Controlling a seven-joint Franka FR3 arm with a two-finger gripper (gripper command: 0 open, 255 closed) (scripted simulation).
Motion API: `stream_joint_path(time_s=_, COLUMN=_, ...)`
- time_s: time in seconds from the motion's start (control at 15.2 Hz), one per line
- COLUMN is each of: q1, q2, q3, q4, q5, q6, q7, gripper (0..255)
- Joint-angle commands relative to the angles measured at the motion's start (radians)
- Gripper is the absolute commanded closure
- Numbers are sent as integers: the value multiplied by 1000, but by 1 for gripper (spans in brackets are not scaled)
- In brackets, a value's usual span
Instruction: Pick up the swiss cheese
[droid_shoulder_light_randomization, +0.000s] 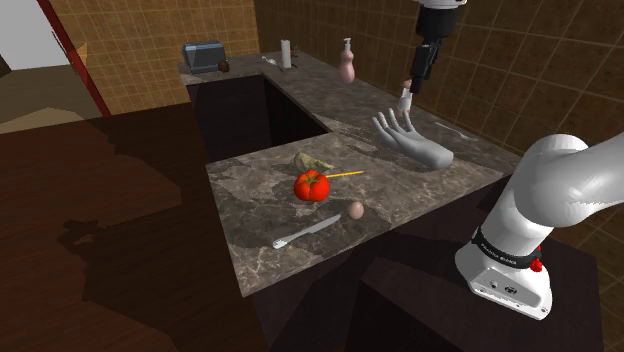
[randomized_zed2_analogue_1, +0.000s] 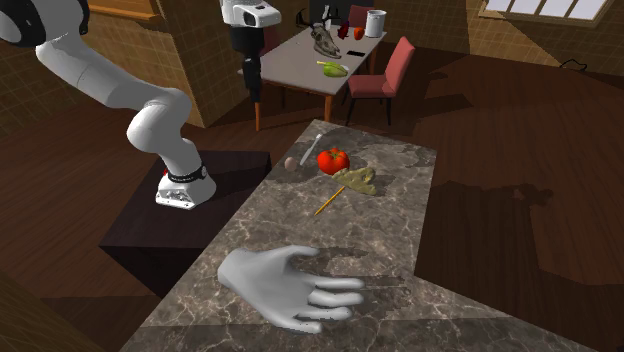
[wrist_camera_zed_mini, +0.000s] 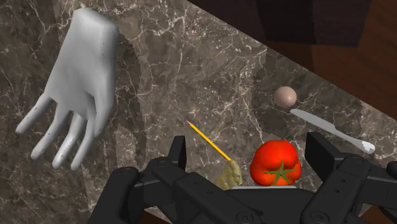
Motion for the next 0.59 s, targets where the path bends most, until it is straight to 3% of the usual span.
stream_joint_path(time_s=0.0, q1=0, q2=0, q3=0, q4=0, q5=0, q6=0, q7=0, gripper=0)
stream_joint_path(time_s=0.53, q1=6, q2=201, q3=95, q4=-56, q5=-46, q6=275, q7=107, gripper=0)
